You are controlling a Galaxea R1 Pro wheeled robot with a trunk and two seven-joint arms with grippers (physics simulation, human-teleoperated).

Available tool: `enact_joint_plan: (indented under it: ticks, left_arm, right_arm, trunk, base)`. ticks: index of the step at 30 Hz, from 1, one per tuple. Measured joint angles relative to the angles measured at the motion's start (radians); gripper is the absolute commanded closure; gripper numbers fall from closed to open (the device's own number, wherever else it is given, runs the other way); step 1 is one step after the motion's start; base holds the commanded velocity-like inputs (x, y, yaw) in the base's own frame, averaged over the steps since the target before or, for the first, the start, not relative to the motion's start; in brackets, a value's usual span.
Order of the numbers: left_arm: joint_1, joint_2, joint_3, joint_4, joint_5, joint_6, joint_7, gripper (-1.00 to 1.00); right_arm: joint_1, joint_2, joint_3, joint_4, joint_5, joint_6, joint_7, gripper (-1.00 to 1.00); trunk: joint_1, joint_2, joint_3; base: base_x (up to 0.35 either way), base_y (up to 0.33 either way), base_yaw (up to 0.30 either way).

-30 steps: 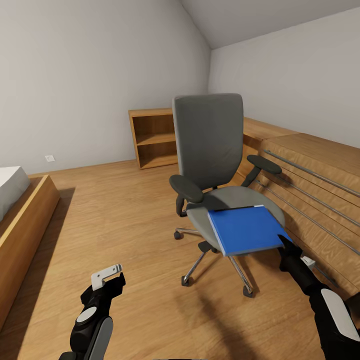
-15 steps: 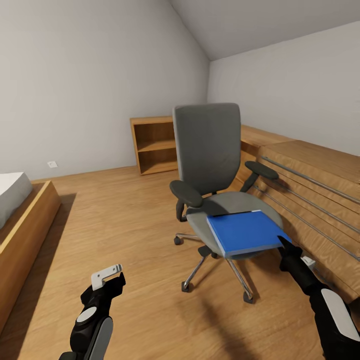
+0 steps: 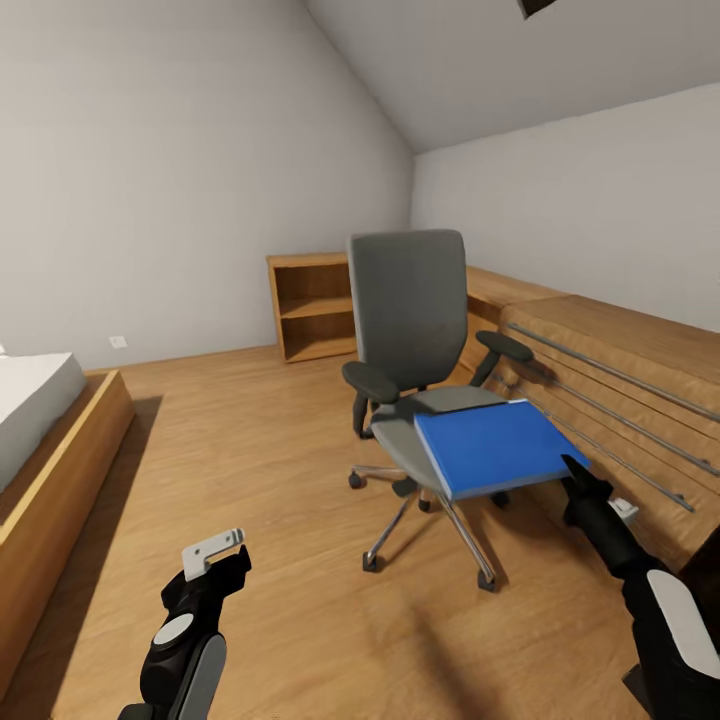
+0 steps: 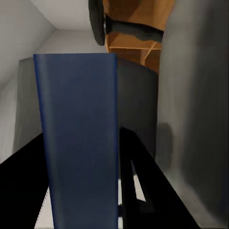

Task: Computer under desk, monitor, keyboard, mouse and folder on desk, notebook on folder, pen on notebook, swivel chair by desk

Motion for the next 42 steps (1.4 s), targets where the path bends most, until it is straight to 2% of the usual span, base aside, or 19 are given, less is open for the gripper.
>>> enact_joint_plan:
  ticks: [5,8,11,15,22,36,42]
  left_arm:
    - [0.0,0.0,0.0,0.007,-0.001,0.0,-0.001,-1.0]
    - [0.0,0.0,0.001,0.014,0.0,0.0,-0.001,-1.0]
    - [0.0,0.001,0.003,0.021,0.0,0.0,-0.001,-1.0]
    - [0.0,0.001,0.004,0.029,0.0,0.0,0.0,-1.0]
    - [0.0,0.002,0.002,0.031,0.0,0.001,0.0,-1.0]
    - [0.0,0.0,0.0,0.031,-0.002,0.0,0.0,-1.0]
    - [0.0,0.0,-0.002,0.031,-0.002,0.0,0.0,-1.0]
  right_arm:
    - [0.048,0.019,0.0,-0.114,0.001,-0.002,0.005,1.0]
    - [0.101,0.048,-0.001,-0.226,0.0,-0.007,0.004,1.0]
    - [0.136,0.064,-0.001,-0.298,0.002,-0.013,0.001,1.0]
    - [0.172,0.073,-0.001,-0.36,0.014,-0.018,-0.006,1.0]
    - [0.202,0.073,-0.011,-0.395,0.021,-0.019,-0.02,1.0]
    - [0.208,0.072,-0.027,-0.399,0.022,-0.017,-0.031,1.0]
    - [0.208,0.074,-0.04,-0.399,0.021,-0.019,-0.075,1.0]
  trunk:
    - [-0.019,0.035,0.016]
    - [-0.031,0.056,0.025]
    - [-0.043,0.077,0.035]
    - [-0.058,0.105,0.047]
    - [-0.085,0.154,0.069]
    - [-0.138,0.252,0.113]
    - [-0.161,0.294,0.132]
  base:
    - [-0.088,0.0,0.0]
    - [-0.023,0.0,0.0]
    - [-0.01,0.0,0.0]
    - [-0.003,0.0,0.0]
    - [0.0,0.0,0.0]
    - [0.0,0.0,0.0]
    - [0.0,0.0,0.0]
